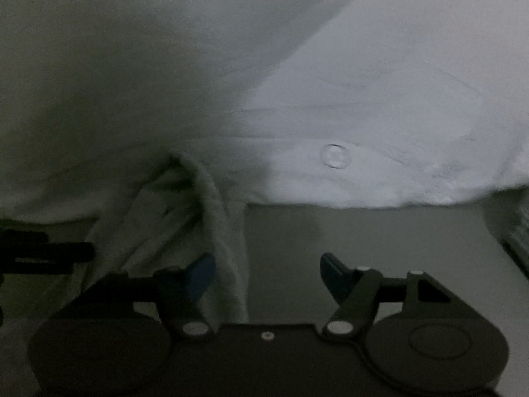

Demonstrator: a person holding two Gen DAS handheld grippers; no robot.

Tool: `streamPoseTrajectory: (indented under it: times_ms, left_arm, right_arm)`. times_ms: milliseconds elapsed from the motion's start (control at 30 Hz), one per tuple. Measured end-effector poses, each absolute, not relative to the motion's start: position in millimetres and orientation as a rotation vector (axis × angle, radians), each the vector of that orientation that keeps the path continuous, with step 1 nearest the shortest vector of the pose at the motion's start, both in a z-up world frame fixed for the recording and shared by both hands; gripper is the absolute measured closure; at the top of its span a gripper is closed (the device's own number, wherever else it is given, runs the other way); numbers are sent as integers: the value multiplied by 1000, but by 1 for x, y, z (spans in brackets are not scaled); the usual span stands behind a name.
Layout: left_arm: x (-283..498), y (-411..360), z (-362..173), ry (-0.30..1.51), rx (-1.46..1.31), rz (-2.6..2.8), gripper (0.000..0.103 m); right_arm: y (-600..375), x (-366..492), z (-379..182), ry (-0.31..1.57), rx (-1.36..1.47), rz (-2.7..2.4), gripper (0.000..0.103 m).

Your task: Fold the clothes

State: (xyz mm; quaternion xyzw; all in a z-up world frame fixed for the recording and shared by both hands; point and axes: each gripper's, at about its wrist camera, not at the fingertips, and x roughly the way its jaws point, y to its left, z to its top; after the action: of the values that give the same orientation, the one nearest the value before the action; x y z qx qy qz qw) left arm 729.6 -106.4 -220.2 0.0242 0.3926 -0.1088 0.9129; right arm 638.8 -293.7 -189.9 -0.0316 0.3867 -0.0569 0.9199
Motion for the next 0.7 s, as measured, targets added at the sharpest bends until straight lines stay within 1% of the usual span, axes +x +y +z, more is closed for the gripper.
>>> streamPoseTrajectory:
  times_ms: [67, 167, 233, 267, 300, 467, 533, 600, 700]
  left_arm:
    - [741, -115, -227, 813, 83, -233, 16]
    - [748, -124, -234, 797, 146, -228, 14]
    - [750, -128, -234, 766, 186, -198, 14]
    - [750, -129, -233, 750, 208, -173, 14]
    - [748, -129, -232, 732, 223, -147, 14]
    - [726, -120, -213, 638, 272, -18, 14]
    - [710, -109, -196, 601, 256, 7, 14]
    - [692, -97, -178, 563, 235, 22, 14]
    - [655, -76, -148, 503, 185, 38, 14]
  right_arm:
    - [-291, 660, -195, 797, -92, -102, 34]
    - [-284, 686, -204, 816, -157, -115, 55]
    - [-284, 685, -205, 810, -185, -152, 56]
    - [-284, 681, -201, 791, -200, -182, 59]
    - [-285, 676, -198, 771, -215, -214, 64]
    - [-295, 645, -172, 677, -261, -323, 64]
    - [-299, 628, -157, 643, -242, -328, 62]
    - [-299, 610, -141, 603, -236, -326, 57]
    - [-290, 579, -117, 532, -246, -310, 56]
